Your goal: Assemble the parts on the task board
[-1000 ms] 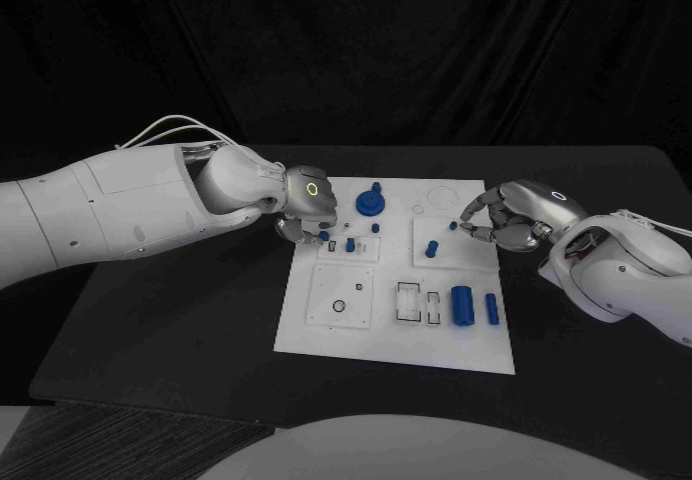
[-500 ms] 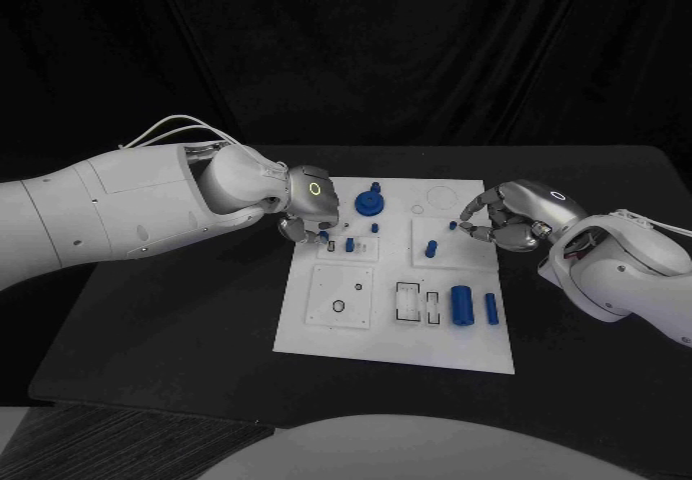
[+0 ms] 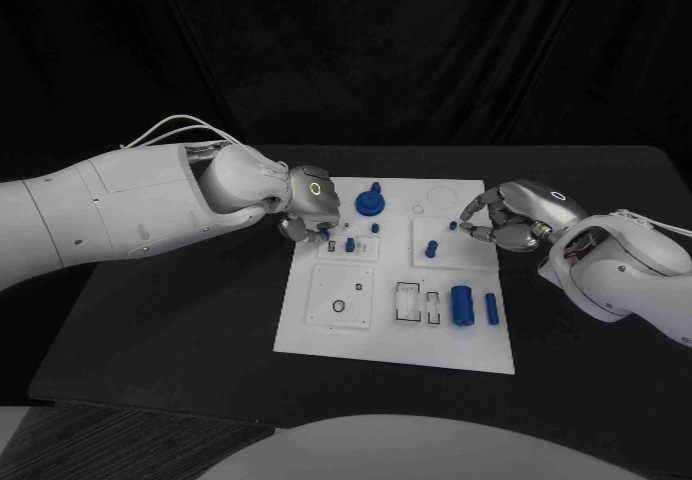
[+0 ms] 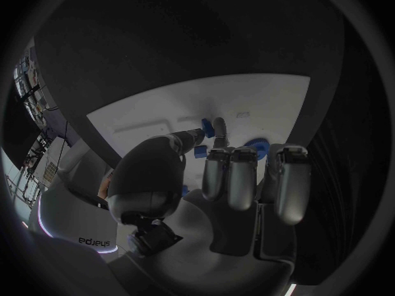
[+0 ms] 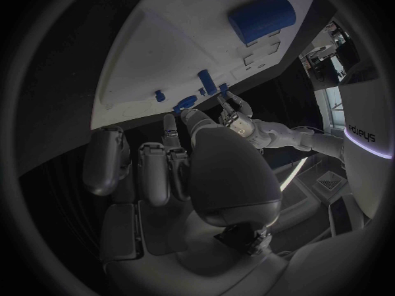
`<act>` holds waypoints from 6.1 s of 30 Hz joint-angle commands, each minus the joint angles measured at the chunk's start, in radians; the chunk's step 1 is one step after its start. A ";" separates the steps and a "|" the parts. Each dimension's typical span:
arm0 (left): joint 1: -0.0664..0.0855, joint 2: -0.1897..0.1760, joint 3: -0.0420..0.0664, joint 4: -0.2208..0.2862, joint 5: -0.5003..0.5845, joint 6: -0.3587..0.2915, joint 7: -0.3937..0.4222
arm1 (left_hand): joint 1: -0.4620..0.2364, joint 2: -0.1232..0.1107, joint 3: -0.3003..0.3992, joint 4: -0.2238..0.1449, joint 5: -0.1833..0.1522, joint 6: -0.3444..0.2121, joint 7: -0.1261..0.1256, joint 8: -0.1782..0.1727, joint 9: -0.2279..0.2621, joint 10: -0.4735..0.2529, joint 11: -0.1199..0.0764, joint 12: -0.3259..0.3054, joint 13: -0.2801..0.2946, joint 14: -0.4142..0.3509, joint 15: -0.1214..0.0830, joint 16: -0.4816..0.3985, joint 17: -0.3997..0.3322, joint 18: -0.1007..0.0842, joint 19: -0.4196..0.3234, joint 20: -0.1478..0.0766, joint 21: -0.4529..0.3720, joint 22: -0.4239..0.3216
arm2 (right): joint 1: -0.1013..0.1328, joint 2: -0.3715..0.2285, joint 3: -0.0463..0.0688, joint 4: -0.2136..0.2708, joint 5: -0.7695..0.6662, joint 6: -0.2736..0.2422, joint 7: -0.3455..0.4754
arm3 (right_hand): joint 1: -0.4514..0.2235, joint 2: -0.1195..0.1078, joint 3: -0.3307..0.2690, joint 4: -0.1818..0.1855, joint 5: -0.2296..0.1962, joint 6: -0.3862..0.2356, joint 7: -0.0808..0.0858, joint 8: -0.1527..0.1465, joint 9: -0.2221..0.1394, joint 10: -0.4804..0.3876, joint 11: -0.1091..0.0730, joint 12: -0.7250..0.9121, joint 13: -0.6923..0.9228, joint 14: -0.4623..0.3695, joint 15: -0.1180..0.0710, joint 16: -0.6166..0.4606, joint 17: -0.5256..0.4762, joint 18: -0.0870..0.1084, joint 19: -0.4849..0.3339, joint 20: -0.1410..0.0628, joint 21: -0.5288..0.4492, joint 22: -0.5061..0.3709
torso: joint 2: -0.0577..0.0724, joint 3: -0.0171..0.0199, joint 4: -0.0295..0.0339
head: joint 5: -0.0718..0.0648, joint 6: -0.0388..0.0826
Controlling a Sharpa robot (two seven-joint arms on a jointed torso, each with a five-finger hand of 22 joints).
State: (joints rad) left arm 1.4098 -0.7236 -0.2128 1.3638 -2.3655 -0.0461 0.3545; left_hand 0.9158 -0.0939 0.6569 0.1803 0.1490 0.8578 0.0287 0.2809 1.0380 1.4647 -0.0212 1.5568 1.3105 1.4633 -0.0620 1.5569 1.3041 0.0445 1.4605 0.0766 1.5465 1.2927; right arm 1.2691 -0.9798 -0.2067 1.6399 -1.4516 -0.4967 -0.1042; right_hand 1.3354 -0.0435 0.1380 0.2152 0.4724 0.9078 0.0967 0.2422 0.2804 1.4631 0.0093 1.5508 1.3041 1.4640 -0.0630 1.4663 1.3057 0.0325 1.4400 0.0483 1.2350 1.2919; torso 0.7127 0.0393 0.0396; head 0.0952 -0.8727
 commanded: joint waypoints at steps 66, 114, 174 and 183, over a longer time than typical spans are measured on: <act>0.001 -0.124 0.001 0.190 1.056 0.132 -0.632 | 0.126 0.125 -0.083 -0.137 0.492 0.185 -0.003 0.124 0.085 0.106 -0.009 0.014 0.260 0.107 -0.009 0.014 0.267 -0.045 0.110 -0.034 0.024 0.278 | -0.001 -0.007 0.001 0.006 0.000 -0.009 -0.035 | 0.000 0.006 0.016 0.000 0.017 0.007 -0.002 0.017 -0.010 0.108 0.003 0.020 0.267 0.069 0.007 -0.020 0.075 0.042 0.004 0.005 -0.017 0.181 | -0.003 0.0031 -0.0002 | 0.000 0.000; -0.070 -0.124 0.000 0.237 1.302 -0.092 -0.771 | 0.118 0.121 -0.083 -0.139 0.533 0.221 -0.004 0.064 -0.025 0.106 -0.013 0.014 0.260 0.107 -0.012 0.014 0.267 -0.031 0.073 -0.038 -0.023 0.260 | -0.001 -0.004 0.001 0.010 0.006 -0.050 -0.025 | 0.006 0.012 0.021 -0.003 0.017 0.008 -0.002 0.017 -0.010 0.108 0.003 0.020 0.267 0.069 0.007 -0.020 0.075 0.042 0.003 0.004 -0.019 0.180 | -0.001 0.0014 -0.0002 | 0.012 0.000; -0.096 -0.108 0.000 0.203 1.251 -0.076 -0.706 | 0.125 0.127 -0.085 -0.138 0.509 0.216 -0.001 0.059 -0.038 0.106 -0.011 0.014 0.260 0.107 -0.010 0.014 0.267 -0.024 0.055 -0.036 -0.046 0.251 | -0.002 -0.004 0.001 0.008 0.006 -0.050 -0.023 | 0.007 0.008 0.021 -0.006 0.017 0.007 0.000 0.017 -0.011 0.108 0.004 0.020 0.267 0.069 0.007 -0.022 0.073 0.042 0.004 0.005 -0.019 0.180 | -0.002 0.0015 0.0003 | 0.008 0.000; -0.099 -0.103 0.000 0.191 1.251 -0.068 -0.715 | 0.142 0.127 -0.110 -0.128 0.440 0.211 0.002 0.054 -0.053 0.106 -0.009 0.014 0.260 0.107 -0.008 0.014 0.267 -0.022 0.050 -0.034 -0.054 0.248 | -0.002 -0.003 0.001 0.007 0.006 -0.049 -0.023 | 0.007 0.008 0.021 -0.006 0.017 0.007 0.000 0.017 -0.011 0.108 0.004 0.020 0.267 0.069 0.007 -0.022 0.073 0.042 0.004 0.005 -0.019 0.180 | -0.001 0.0013 -0.0001 | 0.010 0.000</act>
State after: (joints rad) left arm 1.3133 -0.8285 -0.2135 1.5550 -1.1107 -0.1278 -0.3679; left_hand 0.9913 -0.0269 0.5311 0.0549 0.5718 1.0008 0.0648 0.3289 0.9990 1.4683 -0.0317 1.5568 1.3105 1.4632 -0.0627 1.5569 1.3041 0.0447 1.4691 0.0428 1.5077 1.2927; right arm 1.2691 -0.9831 -0.2067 1.6465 -1.4440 -0.5337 -0.1202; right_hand 1.3356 -0.0433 0.1381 0.2150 0.4725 0.9081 0.0965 0.2422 0.2800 1.4631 0.0093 1.5508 1.3041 1.4640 -0.0630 1.4551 1.3057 0.0326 1.4399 0.0483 1.2295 1.2919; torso 0.7116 0.0405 0.0395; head 0.1047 -0.8727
